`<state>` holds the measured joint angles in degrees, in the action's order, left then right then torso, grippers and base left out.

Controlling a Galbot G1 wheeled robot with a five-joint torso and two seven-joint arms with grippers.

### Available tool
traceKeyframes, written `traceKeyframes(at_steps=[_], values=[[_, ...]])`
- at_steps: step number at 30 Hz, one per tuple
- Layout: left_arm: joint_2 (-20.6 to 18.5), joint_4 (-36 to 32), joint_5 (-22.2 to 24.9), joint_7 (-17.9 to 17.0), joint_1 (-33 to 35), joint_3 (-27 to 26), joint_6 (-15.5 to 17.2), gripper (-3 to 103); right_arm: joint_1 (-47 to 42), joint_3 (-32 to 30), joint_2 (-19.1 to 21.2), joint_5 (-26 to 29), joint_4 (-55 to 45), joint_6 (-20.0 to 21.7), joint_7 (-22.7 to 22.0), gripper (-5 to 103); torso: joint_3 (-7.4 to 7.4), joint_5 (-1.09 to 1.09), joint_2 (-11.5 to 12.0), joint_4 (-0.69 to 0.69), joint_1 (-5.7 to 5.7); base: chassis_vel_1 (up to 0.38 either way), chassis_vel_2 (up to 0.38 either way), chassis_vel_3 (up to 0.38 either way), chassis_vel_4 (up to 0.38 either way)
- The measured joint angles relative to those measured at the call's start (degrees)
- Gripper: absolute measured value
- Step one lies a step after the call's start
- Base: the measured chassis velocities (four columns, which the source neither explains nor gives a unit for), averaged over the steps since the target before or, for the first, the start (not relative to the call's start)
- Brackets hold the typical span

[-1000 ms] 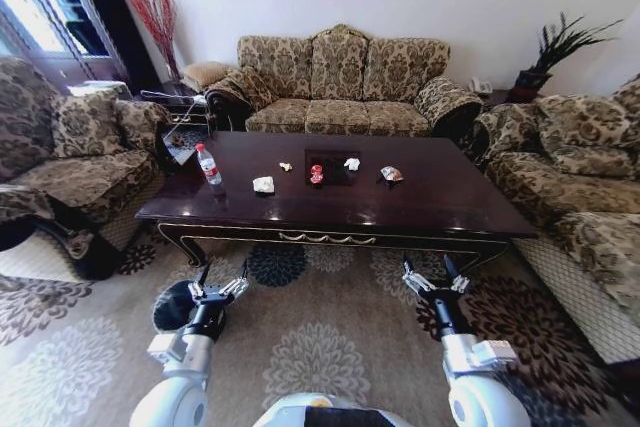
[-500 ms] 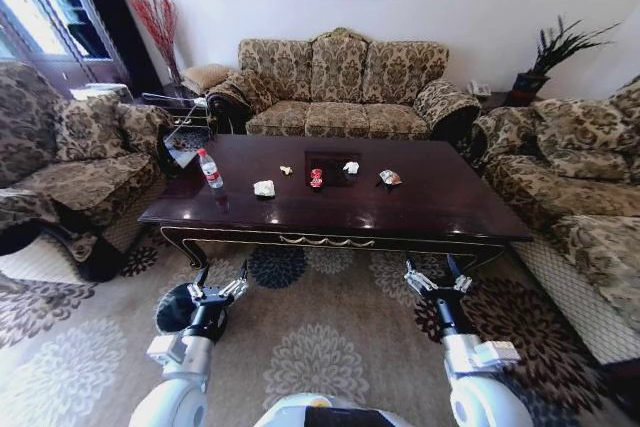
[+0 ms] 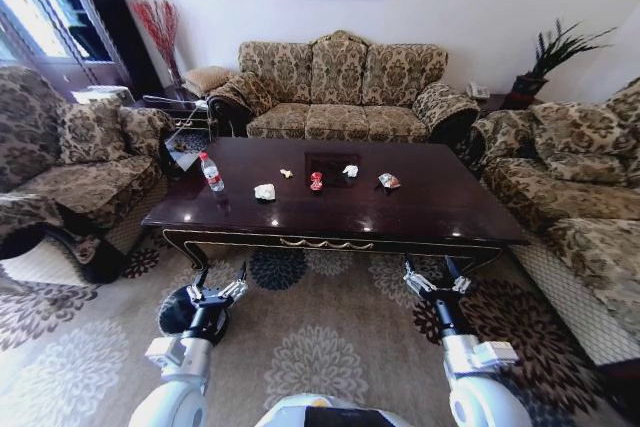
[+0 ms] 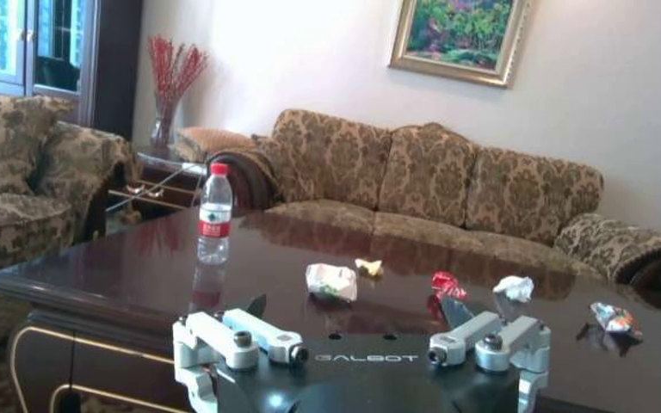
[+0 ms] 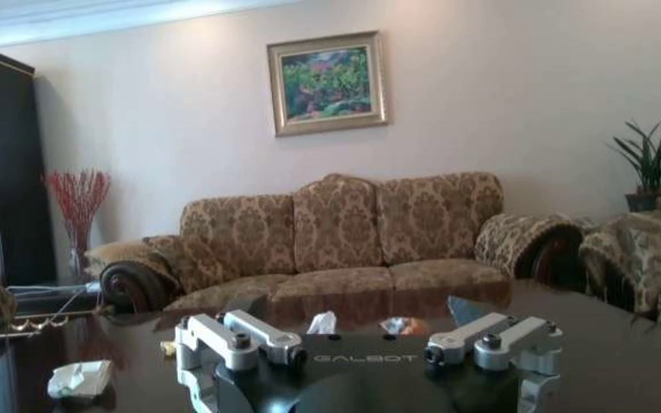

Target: Move to the front of the table and place the trash on the table into the trash bin.

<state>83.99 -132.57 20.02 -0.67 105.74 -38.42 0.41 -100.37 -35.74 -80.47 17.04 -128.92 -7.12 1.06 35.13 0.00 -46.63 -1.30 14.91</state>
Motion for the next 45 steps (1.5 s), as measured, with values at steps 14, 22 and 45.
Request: traceKeyframes(at_steps=[14,22,45], values=[[-0.10,0.54,-0.10,-0.13,-0.19,-0.19,0.04,100,-0.02,-0.08,0.01,-0.20,0.43,-0.06,0.57,100,2.07,0.00,-3.57,0.00,1.49,0.000,0.000,0.000,0.000],[-0.31,0.60,-0.16,-0.13,-0.29,-0.19,0.02,100,-0.12,-0.09,-0.30,-0.35,0.41,-0.05,0.70,100,3.27,0.00,-5.78,0.00,2.50,0.000,0.000,0.000,0.000],[0.20,0.66,-4.07,-2.21,-0.12,-0.10,-3.10,100,-1.28,-0.19,-0.95,-1.04,0.02,-0.23,1.82,100,5.73,0.00,-10.26,0.00,4.53,0.000,0.000,0.000,0.000]])
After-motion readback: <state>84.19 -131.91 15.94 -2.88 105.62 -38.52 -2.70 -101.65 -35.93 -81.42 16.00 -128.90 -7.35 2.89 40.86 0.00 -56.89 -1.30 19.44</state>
